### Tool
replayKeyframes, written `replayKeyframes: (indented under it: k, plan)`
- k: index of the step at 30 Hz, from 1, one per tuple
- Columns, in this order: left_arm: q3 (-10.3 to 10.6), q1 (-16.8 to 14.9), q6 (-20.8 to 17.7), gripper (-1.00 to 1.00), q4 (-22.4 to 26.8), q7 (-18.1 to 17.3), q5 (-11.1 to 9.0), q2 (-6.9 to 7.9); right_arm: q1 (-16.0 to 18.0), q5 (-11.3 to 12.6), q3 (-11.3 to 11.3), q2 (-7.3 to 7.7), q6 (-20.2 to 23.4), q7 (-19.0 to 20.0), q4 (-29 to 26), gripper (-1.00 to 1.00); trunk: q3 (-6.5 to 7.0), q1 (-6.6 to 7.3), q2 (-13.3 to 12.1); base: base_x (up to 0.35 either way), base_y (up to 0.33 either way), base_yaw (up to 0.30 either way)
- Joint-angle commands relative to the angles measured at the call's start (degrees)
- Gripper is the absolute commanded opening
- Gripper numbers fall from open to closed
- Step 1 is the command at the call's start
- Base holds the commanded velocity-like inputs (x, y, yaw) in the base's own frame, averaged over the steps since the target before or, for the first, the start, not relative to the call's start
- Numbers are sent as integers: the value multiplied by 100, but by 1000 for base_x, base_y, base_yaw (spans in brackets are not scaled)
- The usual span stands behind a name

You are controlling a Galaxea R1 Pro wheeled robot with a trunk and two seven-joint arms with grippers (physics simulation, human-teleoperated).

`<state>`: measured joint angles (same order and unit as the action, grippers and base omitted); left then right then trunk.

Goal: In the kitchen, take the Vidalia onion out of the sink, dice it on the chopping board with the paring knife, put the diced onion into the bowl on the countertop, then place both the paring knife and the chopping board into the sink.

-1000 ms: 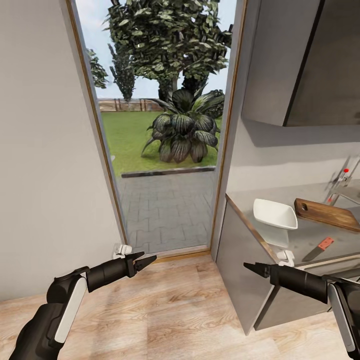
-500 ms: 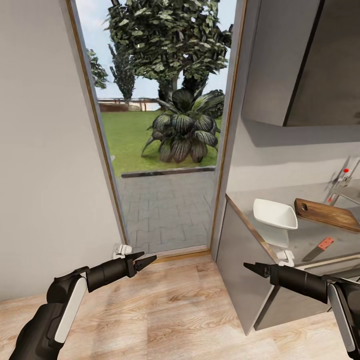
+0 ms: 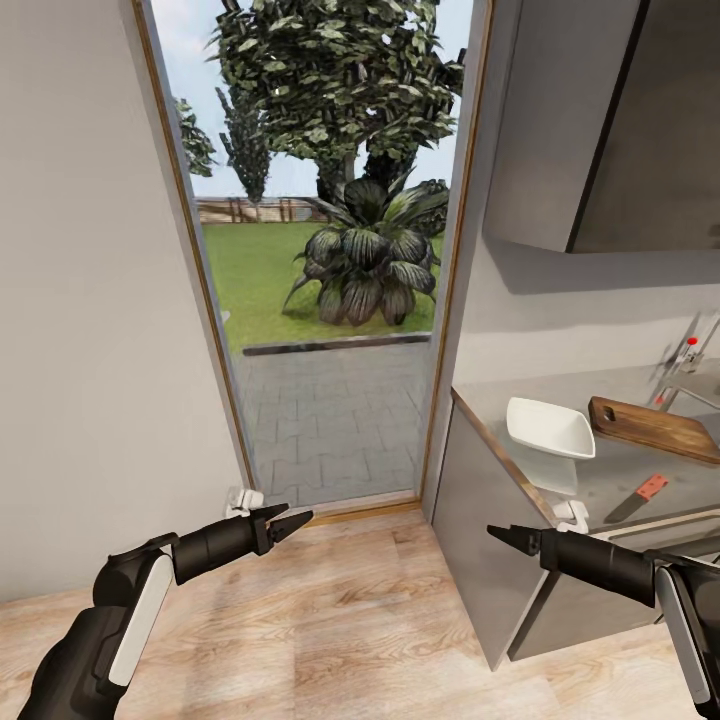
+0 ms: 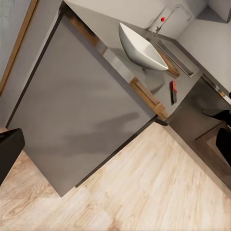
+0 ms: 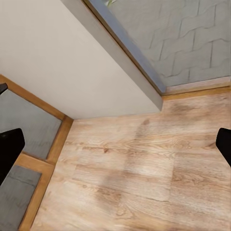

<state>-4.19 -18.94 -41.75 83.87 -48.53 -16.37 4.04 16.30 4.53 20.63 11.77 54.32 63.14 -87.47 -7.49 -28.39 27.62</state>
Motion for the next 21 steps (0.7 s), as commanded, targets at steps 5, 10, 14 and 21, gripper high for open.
replayKeyframes:
  k: [5,10,14,21]
  plan:
    - [-3,-5,-35,100,0,-8,-23,0,6,30,2,1,43,-3,1,100,-11,-3,11,0,0,0]
    - [-3,-5,-35,100,-2,-8,-24,0,5,30,3,1,45,-3,2,100,-11,-3,11,0,0,0]
    - [-3,-5,-35,100,-2,-8,-24,0,6,30,3,1,45,-3,2,100,-11,-3,11,0,0,0]
    - [-3,-5,-36,100,-2,-8,-24,0,7,30,2,1,43,-3,2,100,-11,-3,11,0,0,0]
